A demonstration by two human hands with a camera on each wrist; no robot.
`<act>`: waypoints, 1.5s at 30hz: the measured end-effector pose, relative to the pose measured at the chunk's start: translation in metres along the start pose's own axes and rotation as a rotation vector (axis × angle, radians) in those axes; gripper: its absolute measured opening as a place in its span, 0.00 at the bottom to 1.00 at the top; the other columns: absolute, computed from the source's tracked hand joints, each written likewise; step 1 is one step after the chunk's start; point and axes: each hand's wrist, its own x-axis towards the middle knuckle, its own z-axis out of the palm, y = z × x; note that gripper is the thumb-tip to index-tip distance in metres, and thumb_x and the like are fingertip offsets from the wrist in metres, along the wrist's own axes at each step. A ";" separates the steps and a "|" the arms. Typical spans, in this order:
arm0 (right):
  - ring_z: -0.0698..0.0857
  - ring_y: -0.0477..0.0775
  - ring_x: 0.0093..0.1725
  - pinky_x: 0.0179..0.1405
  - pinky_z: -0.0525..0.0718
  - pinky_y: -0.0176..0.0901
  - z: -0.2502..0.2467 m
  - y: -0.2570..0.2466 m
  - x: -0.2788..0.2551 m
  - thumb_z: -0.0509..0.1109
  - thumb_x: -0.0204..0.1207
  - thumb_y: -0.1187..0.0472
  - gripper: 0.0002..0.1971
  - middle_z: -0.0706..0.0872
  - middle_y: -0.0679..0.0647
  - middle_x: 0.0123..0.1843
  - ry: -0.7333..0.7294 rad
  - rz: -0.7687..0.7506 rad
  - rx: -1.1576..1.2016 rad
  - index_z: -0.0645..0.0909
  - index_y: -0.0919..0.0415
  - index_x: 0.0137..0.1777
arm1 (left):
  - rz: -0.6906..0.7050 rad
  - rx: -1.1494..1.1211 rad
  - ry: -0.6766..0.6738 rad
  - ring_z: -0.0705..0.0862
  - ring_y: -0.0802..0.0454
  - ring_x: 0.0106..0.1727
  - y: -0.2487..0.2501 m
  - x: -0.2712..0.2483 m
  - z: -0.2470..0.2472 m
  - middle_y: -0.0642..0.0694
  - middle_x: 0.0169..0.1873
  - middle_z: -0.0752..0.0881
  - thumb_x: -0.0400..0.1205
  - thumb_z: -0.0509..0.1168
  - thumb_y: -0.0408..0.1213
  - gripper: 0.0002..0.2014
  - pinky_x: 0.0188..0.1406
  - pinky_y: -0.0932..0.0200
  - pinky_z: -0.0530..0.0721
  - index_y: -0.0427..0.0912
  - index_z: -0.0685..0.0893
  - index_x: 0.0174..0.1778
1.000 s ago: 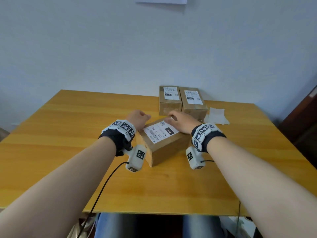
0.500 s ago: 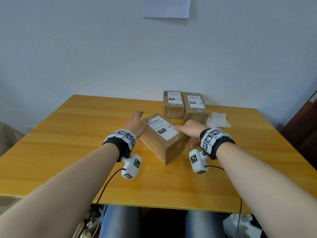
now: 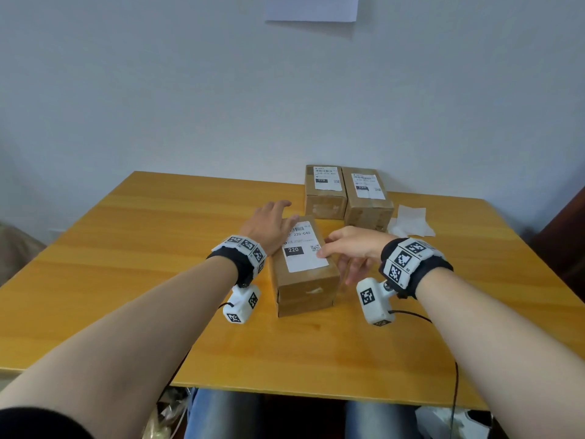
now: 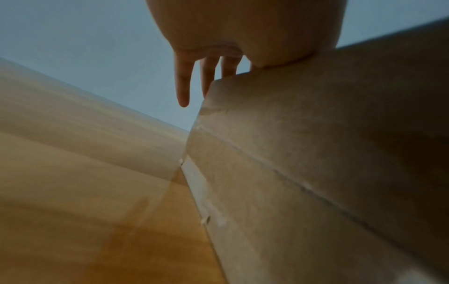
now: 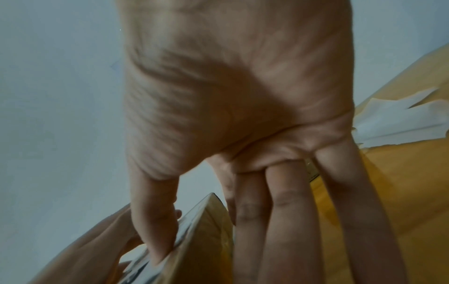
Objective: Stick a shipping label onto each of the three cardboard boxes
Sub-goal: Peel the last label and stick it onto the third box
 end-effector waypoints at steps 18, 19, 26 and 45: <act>0.96 0.69 0.44 0.63 0.89 0.71 0.006 -0.020 -0.003 0.68 0.86 0.53 0.17 0.94 0.70 0.43 -0.097 -0.007 -0.064 0.74 0.63 0.66 | -0.211 0.242 -0.093 0.70 0.30 0.74 0.024 0.005 0.023 0.31 0.77 0.67 0.88 0.46 0.65 0.37 0.73 0.38 0.73 0.38 0.65 0.83; 0.95 0.68 0.43 0.62 0.89 0.71 0.005 -0.020 -0.003 0.68 0.86 0.53 0.16 0.94 0.70 0.44 -0.104 -0.002 -0.066 0.75 0.63 0.66 | -0.280 0.235 -0.084 0.72 0.29 0.72 0.026 0.005 0.024 0.31 0.76 0.67 0.87 0.47 0.66 0.37 0.69 0.38 0.77 0.38 0.67 0.81; 0.95 0.68 0.45 0.40 0.94 0.51 -0.002 -0.033 -0.007 0.71 0.86 0.56 0.09 0.94 0.71 0.48 -0.137 0.024 -0.102 0.78 0.60 0.56 | -0.235 0.364 -0.126 0.81 0.34 0.58 0.029 0.013 0.021 0.36 0.61 0.77 0.92 0.45 0.52 0.25 0.49 0.43 0.83 0.38 0.74 0.73; 0.92 0.73 0.60 0.67 0.88 0.67 -0.018 -0.036 0.029 0.78 0.81 0.52 0.18 0.94 0.69 0.56 -0.339 0.037 -0.170 0.84 0.58 0.67 | -0.102 0.547 -0.150 0.82 0.44 0.38 0.020 0.036 0.010 0.46 0.35 0.75 0.92 0.51 0.40 0.21 0.33 0.50 0.84 0.49 0.70 0.83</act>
